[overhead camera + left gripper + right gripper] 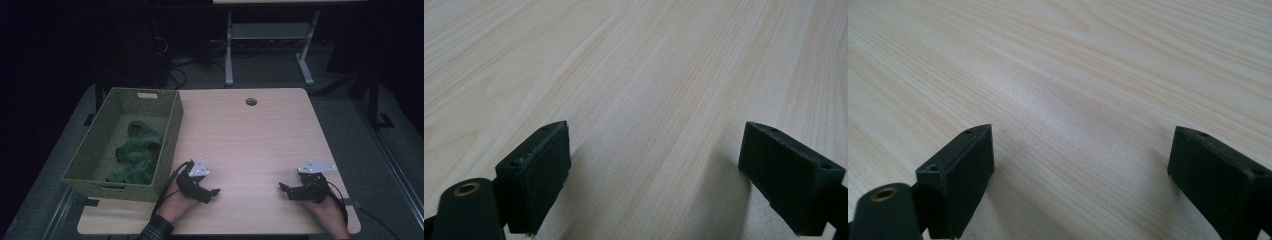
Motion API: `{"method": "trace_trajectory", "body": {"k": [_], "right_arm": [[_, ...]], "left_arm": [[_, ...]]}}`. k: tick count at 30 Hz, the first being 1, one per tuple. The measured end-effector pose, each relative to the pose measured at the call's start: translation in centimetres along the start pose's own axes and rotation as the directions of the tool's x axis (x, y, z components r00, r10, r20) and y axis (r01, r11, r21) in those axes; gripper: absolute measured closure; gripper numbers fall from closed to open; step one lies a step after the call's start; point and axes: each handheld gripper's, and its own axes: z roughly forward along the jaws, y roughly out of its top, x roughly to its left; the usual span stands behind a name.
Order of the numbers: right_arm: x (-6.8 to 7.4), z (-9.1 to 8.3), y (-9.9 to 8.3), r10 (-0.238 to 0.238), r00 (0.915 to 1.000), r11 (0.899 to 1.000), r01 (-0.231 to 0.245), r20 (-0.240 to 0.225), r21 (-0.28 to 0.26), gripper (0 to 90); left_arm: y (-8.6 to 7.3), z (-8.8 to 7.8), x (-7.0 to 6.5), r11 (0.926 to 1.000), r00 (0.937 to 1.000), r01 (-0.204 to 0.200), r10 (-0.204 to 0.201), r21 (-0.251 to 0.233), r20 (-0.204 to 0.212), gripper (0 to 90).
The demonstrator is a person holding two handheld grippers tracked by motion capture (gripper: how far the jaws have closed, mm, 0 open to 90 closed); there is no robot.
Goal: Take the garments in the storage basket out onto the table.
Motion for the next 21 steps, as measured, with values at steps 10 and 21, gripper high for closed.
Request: {"method": "trace_trajectory", "body": {"k": [10,21], "right_arm": [[0.0,0.0,0.0,-0.001,1.0,1.0,0.001,0.0,0.001,10.8],[0.02,-0.01,-0.01,0.003,1.0,1.0,-0.003,-0.001,0.003,10.8]], "left_arm": [[0.24,-0.13,0.13,0.9997,1.0,0.006,-0.006,0.025,-0.007,13.0],[0.64,-0.55,0.4,0.9996,0.9995,0.024,-0.023,0.014,-0.022,13.3]]}}
